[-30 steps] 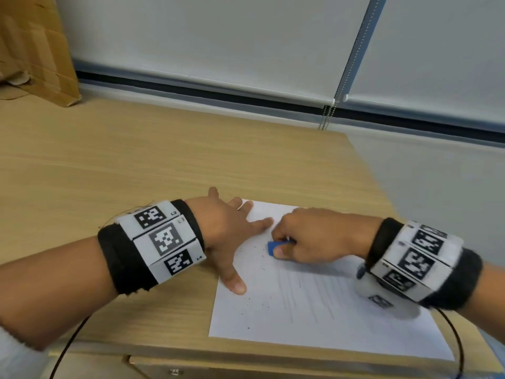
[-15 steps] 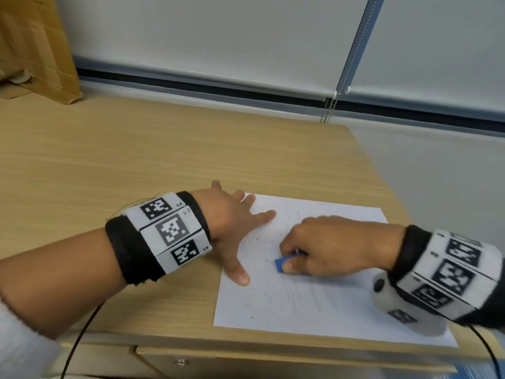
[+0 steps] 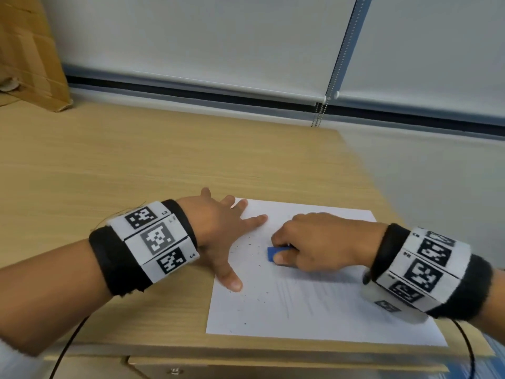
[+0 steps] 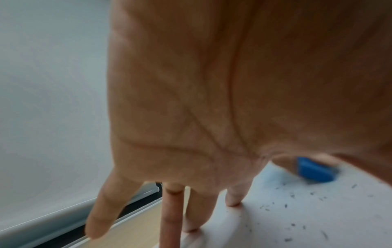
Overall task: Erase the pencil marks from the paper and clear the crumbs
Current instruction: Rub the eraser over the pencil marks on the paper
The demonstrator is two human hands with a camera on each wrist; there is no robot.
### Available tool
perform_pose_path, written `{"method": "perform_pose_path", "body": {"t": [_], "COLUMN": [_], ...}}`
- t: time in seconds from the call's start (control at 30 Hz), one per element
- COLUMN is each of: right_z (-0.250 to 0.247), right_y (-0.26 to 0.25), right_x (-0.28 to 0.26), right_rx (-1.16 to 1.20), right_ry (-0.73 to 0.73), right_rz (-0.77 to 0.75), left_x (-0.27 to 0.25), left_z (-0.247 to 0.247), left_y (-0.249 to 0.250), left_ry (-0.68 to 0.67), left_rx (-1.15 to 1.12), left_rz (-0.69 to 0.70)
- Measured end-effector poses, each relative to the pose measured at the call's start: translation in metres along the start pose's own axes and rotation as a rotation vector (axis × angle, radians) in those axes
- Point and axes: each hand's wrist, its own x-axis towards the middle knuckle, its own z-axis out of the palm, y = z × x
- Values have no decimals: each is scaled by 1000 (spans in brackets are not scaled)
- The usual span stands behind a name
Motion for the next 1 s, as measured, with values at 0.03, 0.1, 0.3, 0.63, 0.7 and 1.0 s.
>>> {"method": "perform_pose_path", "body": {"t": [0.03,0.1,0.3,0.63,0.7,1.0], "right_z": [2,1,-14,-14,-9,-18], "right_y": [-4,-12,-9,-22,-25,-29], "right_x": [-7,-16,21,19,17,33], "right_rx": [17,-4,-92,-117,-87,-24], "right_ry": [-50,-92,63,56,62,93], "right_rz": [-34,-80,22,-15,-38,-22], "left_x": [0,0,2,0,-1,-5], "left_z": [0,-1,1,-2,-3,2], "left_y": [0,1,-1,2,3,-4], "left_ry": [-5,-13,-10,-25,-29,2], "left_rx": [-1,-2,-32,-31,-24,-74], "left_rz": [1,2,14,6,1,12]}}
